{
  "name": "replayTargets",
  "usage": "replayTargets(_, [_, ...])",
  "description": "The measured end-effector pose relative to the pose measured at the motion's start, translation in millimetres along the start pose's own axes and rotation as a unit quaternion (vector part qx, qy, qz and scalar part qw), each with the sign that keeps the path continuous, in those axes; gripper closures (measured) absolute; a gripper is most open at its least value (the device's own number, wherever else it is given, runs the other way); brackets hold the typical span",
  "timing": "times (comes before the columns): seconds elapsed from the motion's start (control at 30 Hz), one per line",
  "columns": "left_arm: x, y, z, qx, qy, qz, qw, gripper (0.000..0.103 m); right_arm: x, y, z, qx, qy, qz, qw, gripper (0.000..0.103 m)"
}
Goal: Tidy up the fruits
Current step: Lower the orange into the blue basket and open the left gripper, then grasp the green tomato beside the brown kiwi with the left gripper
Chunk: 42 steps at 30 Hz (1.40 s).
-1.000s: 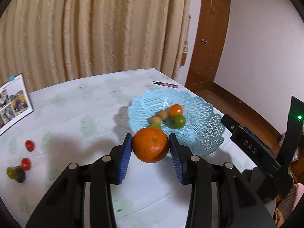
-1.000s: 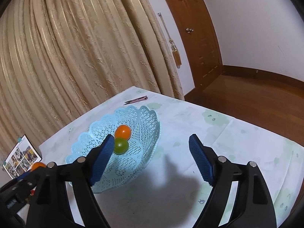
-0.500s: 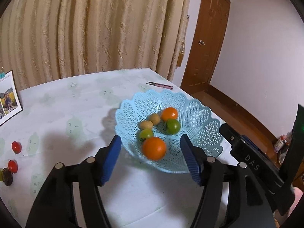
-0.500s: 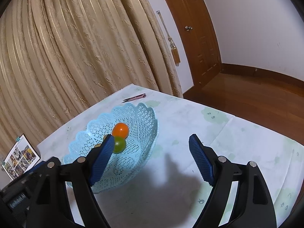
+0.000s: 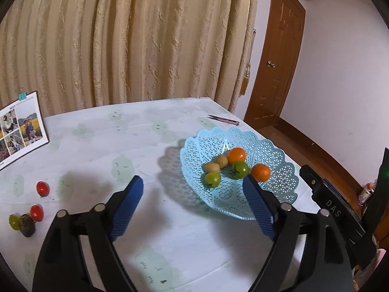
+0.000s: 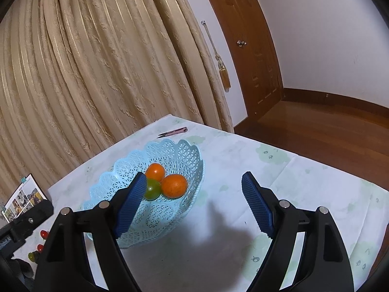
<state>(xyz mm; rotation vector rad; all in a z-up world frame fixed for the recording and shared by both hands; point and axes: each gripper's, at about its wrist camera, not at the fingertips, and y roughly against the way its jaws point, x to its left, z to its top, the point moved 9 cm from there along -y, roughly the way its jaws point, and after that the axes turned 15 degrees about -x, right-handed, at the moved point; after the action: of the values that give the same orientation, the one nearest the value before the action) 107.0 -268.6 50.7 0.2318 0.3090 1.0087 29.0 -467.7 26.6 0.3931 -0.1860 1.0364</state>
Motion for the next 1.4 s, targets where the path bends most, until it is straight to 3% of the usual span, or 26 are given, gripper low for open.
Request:
replayTargets(0.43, [37.6, 28.2, 19.6, -0.027, -0.005, 0.038, 0.9989, 0.015, 14.5, 12.3, 7.1, -0.03, 0.032, 0.012, 0.999, 0.021])
replayTargets(0.57, [58.9, 38.2, 24.8, -0.036, -0.003, 0.058, 0.9976, 0.015, 17.7, 14.9, 8.2, -0.037, 0.036, 0.018, 0.998, 0.016])
replayTargets(0.83, [109.5, 58.3, 29.0, -0.043, 0.014, 0.105, 0.9934, 0.015, 23.0, 16.1, 9.1, -0.043, 0.05, 0.024, 0.998, 0.016])
replayTargets(1.1, [174.7, 85.5, 12.8, -0.034, 0.036, 0.163, 0.9853, 0.015, 28.6, 19.8, 10.0, -0.052, 0.056, 0.035, 0.996, 0.016])
replayTargets(1.4, [249.6, 105.1, -23.6, 0.0, 0.064, 0.239, 0.9689, 0.015, 34.5, 18.4, 7.1, -0.049, 0.07, 0.037, 0.996, 0.016])
